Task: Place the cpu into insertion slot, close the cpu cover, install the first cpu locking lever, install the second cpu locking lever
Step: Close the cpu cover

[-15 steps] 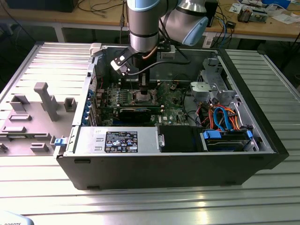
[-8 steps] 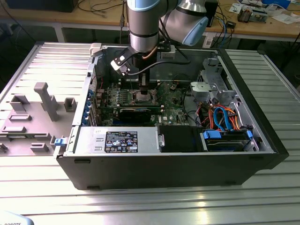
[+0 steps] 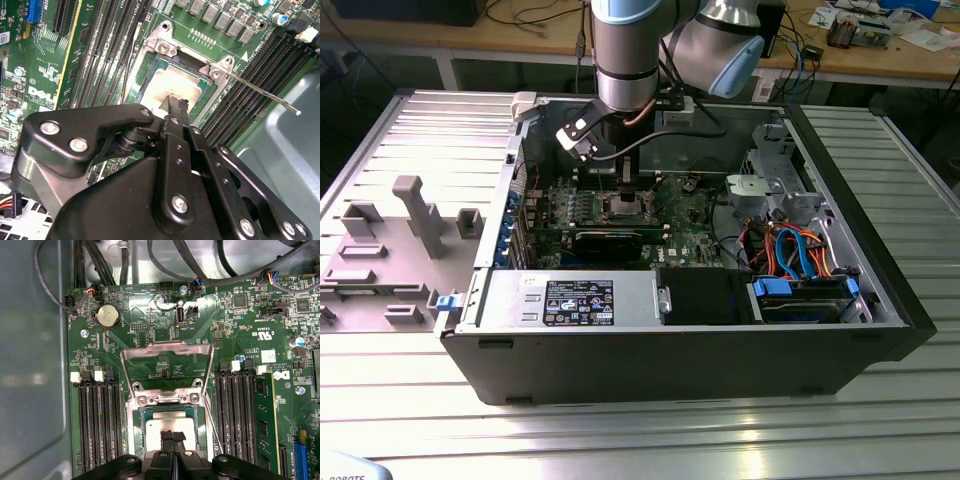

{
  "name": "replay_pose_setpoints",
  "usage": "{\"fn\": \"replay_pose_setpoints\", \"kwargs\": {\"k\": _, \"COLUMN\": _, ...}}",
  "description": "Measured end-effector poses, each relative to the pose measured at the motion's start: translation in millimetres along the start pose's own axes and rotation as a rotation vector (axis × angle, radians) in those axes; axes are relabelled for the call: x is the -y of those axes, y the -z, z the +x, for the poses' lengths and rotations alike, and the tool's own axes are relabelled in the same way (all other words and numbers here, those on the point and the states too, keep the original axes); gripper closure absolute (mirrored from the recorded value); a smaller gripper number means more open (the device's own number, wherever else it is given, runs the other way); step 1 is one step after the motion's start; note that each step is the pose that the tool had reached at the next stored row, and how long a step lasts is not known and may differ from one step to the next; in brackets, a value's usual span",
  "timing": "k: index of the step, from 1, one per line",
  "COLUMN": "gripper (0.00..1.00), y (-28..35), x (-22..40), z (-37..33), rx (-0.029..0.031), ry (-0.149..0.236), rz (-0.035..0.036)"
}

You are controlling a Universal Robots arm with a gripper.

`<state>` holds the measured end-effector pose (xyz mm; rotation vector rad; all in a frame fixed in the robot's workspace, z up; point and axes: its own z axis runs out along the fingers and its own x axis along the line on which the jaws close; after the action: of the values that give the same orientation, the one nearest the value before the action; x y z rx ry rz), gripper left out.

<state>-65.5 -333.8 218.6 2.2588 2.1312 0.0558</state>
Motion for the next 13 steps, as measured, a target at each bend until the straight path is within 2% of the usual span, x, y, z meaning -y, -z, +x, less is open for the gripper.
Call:
{"fn": "replay_pose_setpoints", "kwargs": {"k": 6, "gripper": 0.89, "y": -0.4, "x": -6.4, "z": 0.6, "rx": 0.0007, "ry": 0.0, "rz": 0.0033}}
{"fn": "replay_pose_setpoints", "kwargs": {"k": 7, "gripper": 0.89, "y": -0.5, "x": -6.5, "z": 0.6, "rx": 0.0008, "ry": 0.0, "rz": 0.0057}}
{"fn": "replay_pose_setpoints", "kwargs": {"k": 9, "gripper": 0.89, "y": -0.5, "x": -6.6, "z": 0.6, "rx": 0.0018, "ry": 0.0, "rz": 0.0194}}
{"fn": "replay_pose_setpoints", "kwargs": {"k": 13, "gripper": 0.89, "y": -0.9, "x": -6.9, "z": 0.7, "rx": 0.0032, "ry": 0.001, "rz": 0.0254}}
